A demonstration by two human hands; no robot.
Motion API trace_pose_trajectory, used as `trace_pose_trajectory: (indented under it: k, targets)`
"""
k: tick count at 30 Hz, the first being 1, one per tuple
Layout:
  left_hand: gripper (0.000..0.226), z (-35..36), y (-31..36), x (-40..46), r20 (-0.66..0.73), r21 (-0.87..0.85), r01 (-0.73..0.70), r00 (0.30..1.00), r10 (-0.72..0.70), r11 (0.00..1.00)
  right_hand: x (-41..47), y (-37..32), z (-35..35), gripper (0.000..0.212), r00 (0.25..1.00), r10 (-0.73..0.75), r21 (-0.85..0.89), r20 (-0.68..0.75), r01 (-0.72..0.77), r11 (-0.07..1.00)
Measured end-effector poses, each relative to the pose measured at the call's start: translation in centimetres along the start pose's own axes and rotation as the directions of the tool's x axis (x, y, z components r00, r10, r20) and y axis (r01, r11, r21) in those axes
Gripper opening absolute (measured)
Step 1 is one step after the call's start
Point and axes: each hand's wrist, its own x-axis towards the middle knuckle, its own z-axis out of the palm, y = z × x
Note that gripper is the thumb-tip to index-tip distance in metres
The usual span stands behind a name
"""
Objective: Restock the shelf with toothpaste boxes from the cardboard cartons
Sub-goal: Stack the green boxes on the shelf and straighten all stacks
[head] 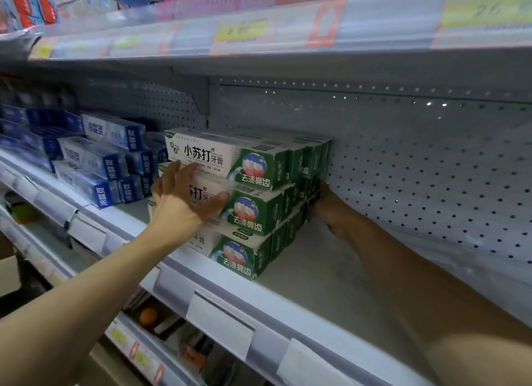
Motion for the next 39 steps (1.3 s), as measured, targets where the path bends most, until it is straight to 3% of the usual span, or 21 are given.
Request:
trace_pose_trajectory:
  k: [4, 9, 17, 26, 31, 39]
  targets:
    - [0.102, 0.2, -0.3, 0.3, -0.041, 0.038, -0.03, 0.999, 0.032, 0.999, -0.5, 0.1, -1.4, 0.075, 0.997, 0.016, -0.067, 0.074, -0.011, 0.998]
    - [0.104, 0.5, -0.4, 0.5, -0.119, -0.002, -0.017, 0.993, 0.017, 1.0, -0.1, -0.8, -3.1, 0.055, 0.999, 0.034, -0.087, -0.014, -0.035, 0.996]
    - [0.09, 1.0, -1.3, 1.5, -0.167, 0.062, -0.013, 0.986, 0.024, 0.998, 0.8, -1.0, -2.6, 0.077, 1.0, 0.023, -0.147, 0.002, -0.023, 0.989]
    - [0.09, 1.0, -1.7, 1.6, -0.139, 0.064, -0.038, 0.989, 0.047, 0.997, 0.0, -0.1, -3.2, 0.055, 0.991, 0.109, -0.068, 0.078, -0.104, 0.992]
    - [0.093, 1.0, -1.0, 1.1, -0.137, 0.034, -0.01, 0.99, 0.015, 0.999, -0.9, -0.1, -2.4, 0.069, 0.975, 0.13, -0.018, 0.182, -0.128, 0.992]
    - [0.079, -0.6, -0.5, 1.6, -0.069, 0.047, 0.049, 0.997, -0.046, 0.998, -4.6, -3.0, -2.4, 0.065, 0.993, 0.036, 0.058, 0.117, -0.043, 0.997]
